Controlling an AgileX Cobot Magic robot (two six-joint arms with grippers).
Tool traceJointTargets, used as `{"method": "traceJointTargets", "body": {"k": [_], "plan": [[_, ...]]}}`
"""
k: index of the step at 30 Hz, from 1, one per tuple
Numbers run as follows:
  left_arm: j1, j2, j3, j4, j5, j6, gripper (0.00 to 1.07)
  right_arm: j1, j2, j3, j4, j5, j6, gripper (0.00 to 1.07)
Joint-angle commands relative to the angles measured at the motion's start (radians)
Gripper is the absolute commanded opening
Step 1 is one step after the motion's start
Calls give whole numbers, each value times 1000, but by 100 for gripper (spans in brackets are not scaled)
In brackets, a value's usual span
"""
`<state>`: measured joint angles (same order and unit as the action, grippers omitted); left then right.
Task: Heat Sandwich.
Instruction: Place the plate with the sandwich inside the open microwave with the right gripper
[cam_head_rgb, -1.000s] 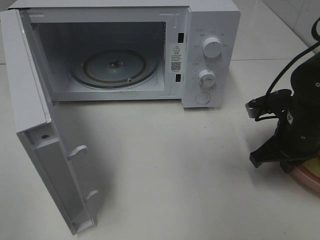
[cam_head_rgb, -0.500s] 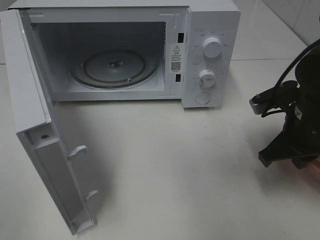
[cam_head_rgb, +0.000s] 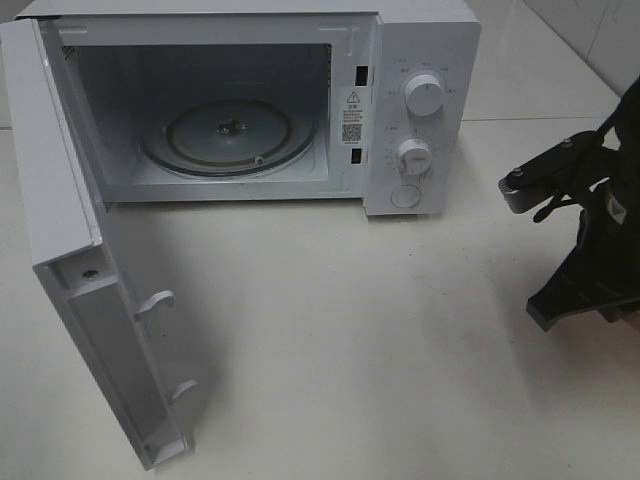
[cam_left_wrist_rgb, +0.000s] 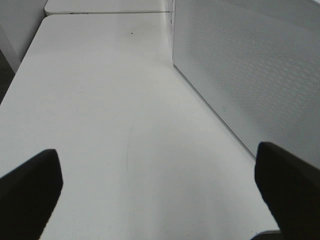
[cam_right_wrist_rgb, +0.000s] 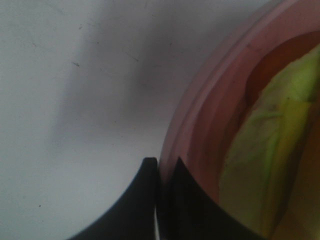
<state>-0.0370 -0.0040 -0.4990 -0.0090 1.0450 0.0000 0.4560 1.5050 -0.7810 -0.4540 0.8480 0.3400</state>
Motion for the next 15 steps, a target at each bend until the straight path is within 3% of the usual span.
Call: {"method": "traceJointTargets", "body": {"k": [1, 15], "plan": [[2, -29, 3, -3, -7, -5, 101, 25, -21, 5, -30, 34, -4, 0], [2, -29, 3, -3, -7, -5, 101, 177, -95, 26, -20, 102, -25, 0]]}}
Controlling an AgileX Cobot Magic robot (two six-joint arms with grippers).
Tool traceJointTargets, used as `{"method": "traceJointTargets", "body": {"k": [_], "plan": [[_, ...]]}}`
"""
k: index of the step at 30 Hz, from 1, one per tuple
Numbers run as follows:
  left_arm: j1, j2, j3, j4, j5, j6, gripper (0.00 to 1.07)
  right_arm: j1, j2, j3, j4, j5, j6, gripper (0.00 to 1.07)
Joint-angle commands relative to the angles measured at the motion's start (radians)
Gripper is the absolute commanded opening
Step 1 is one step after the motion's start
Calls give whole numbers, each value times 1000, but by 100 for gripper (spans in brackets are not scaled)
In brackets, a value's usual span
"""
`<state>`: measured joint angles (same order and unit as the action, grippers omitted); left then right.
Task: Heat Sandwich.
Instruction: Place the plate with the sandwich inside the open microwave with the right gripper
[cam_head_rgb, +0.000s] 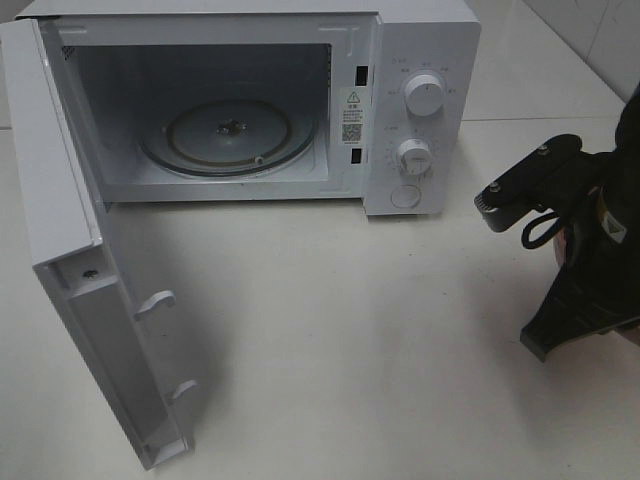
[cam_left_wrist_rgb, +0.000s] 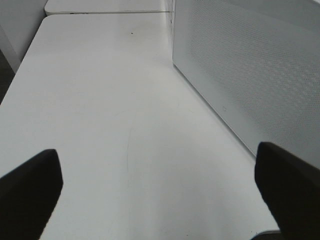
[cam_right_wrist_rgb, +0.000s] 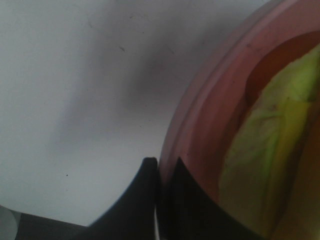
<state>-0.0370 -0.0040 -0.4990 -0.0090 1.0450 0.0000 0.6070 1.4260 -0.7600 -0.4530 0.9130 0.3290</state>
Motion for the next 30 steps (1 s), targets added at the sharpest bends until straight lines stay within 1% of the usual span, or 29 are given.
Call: {"method": "traceJointTargets", "body": {"k": [1, 3, 7, 9, 10, 13, 14, 17, 18, 19, 21, 26, 30], "plan": [[2, -29, 3, -3, -7, -5, 101, 54, -25, 5, -21, 44, -15, 0], [2, -29, 3, -3, -7, -5, 101, 65, -29, 5, -21, 44, -15, 0], [2, -29, 3, -3, -7, -5, 101, 128, -52, 5, -21, 55, -23, 1], [2, -29, 3, -3, -7, -5, 101, 138, -53, 5, -21, 60, -28, 1], [2, -29, 3, -3, -7, -5, 101, 163, -57, 5, -20, 74, -39, 1], [2, -29, 3, -3, -7, -5, 101, 189, -64, 5, -20, 79, -46, 1], [2, -29, 3, -3, -7, -5, 101, 215, -72, 5, -20, 83, -56, 1], [2, -29, 3, -3, -7, -5, 101, 256, -83, 5, -20, 89, -73, 2], [2, -29, 3, -3, -7, -5, 101, 256, -83, 5, -20, 89, -73, 2], [2, -29, 3, -3, -7, -5, 101, 283, -86, 5, -20, 93, -87, 2], [2, -29, 3, -3, -7, -5, 101, 304, -86, 5, -20, 96, -105, 2], [2, -29, 3, -3, -7, -5, 101, 337, -86, 5, -21, 92, -168, 2], [2, -29, 3, -3, -7, -5, 101, 342, -86, 5, -21, 92, -238, 2]]}}
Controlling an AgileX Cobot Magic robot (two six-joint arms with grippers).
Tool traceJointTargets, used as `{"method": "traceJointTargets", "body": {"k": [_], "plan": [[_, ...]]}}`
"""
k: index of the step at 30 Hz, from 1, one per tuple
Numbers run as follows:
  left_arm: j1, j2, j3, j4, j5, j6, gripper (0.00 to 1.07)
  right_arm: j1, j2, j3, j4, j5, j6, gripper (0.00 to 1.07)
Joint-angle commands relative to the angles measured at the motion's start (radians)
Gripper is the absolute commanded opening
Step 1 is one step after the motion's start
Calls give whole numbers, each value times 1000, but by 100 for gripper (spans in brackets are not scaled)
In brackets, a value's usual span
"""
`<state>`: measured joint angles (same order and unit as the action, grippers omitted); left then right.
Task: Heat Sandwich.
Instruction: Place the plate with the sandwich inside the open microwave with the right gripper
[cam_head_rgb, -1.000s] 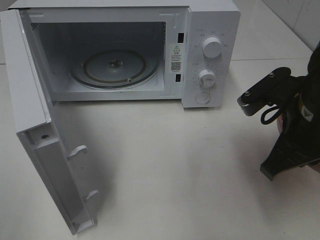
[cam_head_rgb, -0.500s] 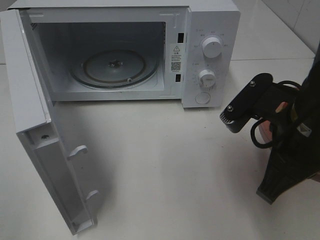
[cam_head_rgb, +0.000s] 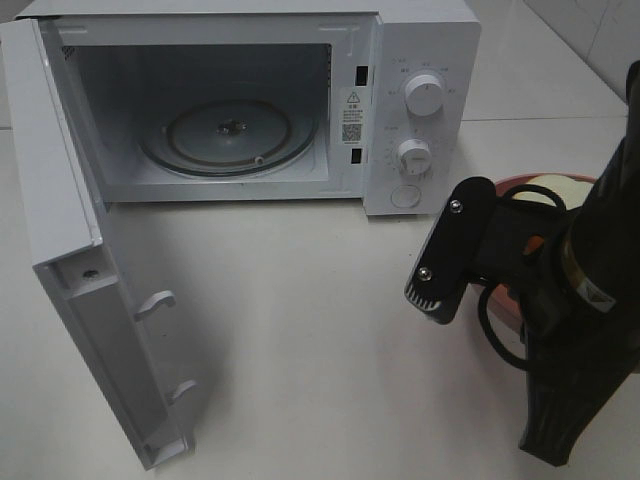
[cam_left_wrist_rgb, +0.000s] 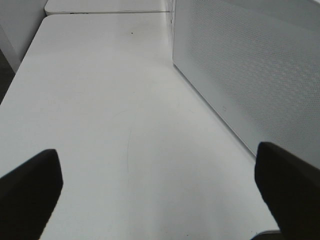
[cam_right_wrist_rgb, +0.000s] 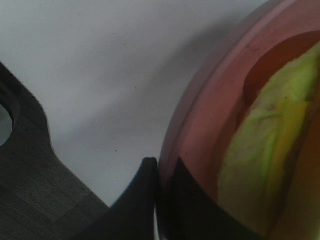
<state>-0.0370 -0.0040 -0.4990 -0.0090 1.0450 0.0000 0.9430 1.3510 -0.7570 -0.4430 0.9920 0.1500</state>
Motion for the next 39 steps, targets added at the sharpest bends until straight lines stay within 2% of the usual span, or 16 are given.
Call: {"method": "traceJointTargets", "body": {"k": [1, 11, 39], "plan": [[2, -29, 3, -3, -7, -5, 101, 6, -11, 2, -33, 13, -76, 2], [2, -29, 3, -3, -7, -5, 101, 6, -11, 2, -38, -36, -221, 2], [2, -29, 3, -3, -7, -5, 101, 6, -11, 2, -37, -269, -816, 4]]}}
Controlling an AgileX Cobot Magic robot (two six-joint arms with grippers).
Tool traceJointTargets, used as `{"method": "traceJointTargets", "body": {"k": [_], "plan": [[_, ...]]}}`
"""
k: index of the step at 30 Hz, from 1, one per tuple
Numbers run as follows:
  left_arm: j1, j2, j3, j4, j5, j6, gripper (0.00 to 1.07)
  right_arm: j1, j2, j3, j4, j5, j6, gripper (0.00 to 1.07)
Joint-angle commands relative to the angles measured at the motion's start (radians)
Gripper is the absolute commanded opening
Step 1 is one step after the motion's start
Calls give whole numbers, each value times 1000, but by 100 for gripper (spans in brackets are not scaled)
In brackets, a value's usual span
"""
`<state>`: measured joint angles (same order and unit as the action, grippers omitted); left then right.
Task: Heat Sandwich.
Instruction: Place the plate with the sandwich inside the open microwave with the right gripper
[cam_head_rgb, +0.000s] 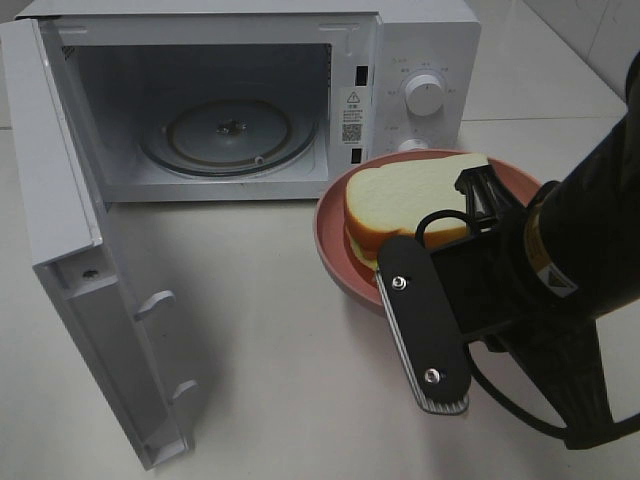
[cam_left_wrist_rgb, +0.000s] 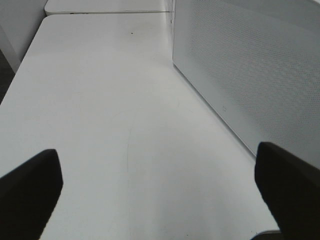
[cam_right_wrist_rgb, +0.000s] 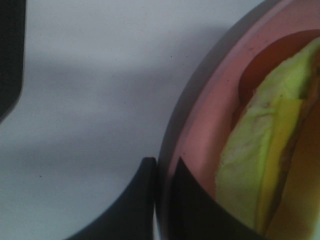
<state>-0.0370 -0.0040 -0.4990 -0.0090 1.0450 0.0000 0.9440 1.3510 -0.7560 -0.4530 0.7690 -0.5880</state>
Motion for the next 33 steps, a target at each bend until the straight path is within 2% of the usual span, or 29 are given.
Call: {"method": "traceJointTargets", "body": {"k": [1, 10, 18, 33], "plan": [[2, -29, 3, -3, -7, -5, 101, 5, -11, 1, -26, -53, -94, 4], [2, -29, 3, -3, -7, -5, 101, 5, -11, 0, -1, -156, -128, 5], [2, -29, 3, -3, -7, -5, 101, -14, -11, 0, 22, -175, -247, 5], [2, -29, 3, -3, -7, -5, 101, -142, 48, -2, 176, -315, -560, 5]]}}
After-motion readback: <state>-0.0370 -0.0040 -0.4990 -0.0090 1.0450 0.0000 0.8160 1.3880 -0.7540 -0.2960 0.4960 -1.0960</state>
